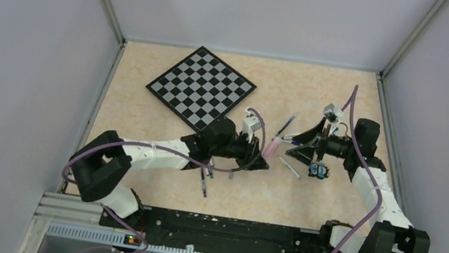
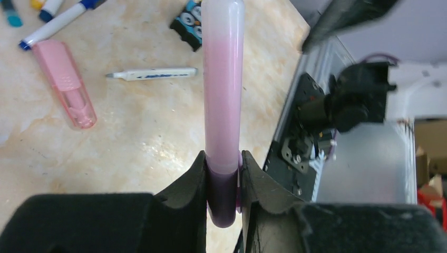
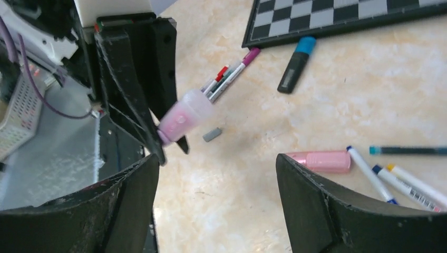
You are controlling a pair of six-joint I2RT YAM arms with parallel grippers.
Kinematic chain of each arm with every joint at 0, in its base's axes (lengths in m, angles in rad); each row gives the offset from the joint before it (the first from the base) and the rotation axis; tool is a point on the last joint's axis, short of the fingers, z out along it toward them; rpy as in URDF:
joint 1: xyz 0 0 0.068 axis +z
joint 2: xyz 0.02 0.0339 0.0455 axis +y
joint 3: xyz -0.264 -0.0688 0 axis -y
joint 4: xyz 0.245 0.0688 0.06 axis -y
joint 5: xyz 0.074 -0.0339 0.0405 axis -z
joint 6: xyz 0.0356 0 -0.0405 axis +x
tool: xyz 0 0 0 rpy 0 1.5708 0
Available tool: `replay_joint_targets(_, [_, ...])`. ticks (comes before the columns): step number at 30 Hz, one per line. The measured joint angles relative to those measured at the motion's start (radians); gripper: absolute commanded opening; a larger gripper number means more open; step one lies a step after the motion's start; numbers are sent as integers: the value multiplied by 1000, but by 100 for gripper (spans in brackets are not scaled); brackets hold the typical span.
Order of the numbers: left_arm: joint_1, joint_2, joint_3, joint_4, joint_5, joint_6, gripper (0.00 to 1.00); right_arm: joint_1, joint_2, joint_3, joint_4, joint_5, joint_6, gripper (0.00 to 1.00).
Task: Open the pen caps
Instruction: Open the pen cap from the pen.
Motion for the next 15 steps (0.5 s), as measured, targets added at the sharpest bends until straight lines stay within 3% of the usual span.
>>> replay_joint_targets(8, [5,-105,-17,-138,217,203,0,48,-3,68,-584,-150,-795,79])
replay_joint_targets(15, [-8,-94,6,-296,263,319,0,195,19,101,-831,-156,-1120,76])
